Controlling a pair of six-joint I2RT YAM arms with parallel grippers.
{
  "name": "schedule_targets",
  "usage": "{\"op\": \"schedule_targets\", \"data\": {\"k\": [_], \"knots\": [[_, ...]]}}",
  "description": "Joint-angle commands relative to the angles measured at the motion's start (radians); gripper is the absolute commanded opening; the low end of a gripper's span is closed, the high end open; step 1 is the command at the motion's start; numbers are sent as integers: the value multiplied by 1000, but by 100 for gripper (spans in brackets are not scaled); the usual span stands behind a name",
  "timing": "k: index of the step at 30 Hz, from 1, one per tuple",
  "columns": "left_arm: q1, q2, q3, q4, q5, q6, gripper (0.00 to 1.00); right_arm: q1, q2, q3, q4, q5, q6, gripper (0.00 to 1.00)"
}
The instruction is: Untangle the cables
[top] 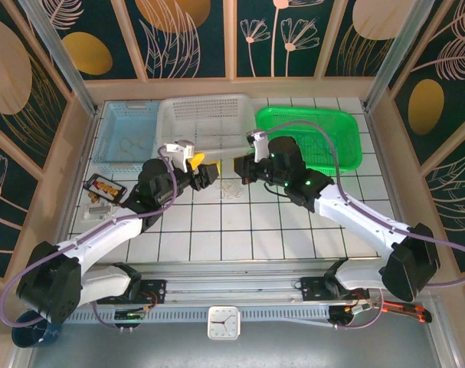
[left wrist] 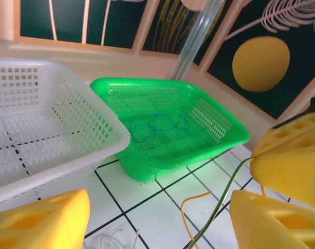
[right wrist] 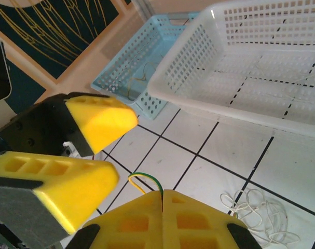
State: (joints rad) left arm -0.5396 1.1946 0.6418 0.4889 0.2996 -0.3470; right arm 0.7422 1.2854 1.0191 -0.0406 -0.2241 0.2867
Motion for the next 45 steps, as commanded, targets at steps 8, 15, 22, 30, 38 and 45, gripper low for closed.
{"op": "schedule_targets", "data": {"k": [8,15,22,30,38,45], "knots": [[3,58,76,-180,135,192,60,42,28,70,-129,24,-145,0],[3,81,90,-168,172,186,58,60,40,76,-132,2,-159,0],[3,102,83,-128,224,155,50,71,61,81,-118,-10,-153,0],[3,73,21,-8,189,78,0,54,33,61,-82,-17,-119,12],[21,12,23,-22,-144,59,0,-55,-118,-56,21,-38,-5,54],[206,28,112,-97,-364,-6,0,-70,-145,-154,68,14,69,58]]}}
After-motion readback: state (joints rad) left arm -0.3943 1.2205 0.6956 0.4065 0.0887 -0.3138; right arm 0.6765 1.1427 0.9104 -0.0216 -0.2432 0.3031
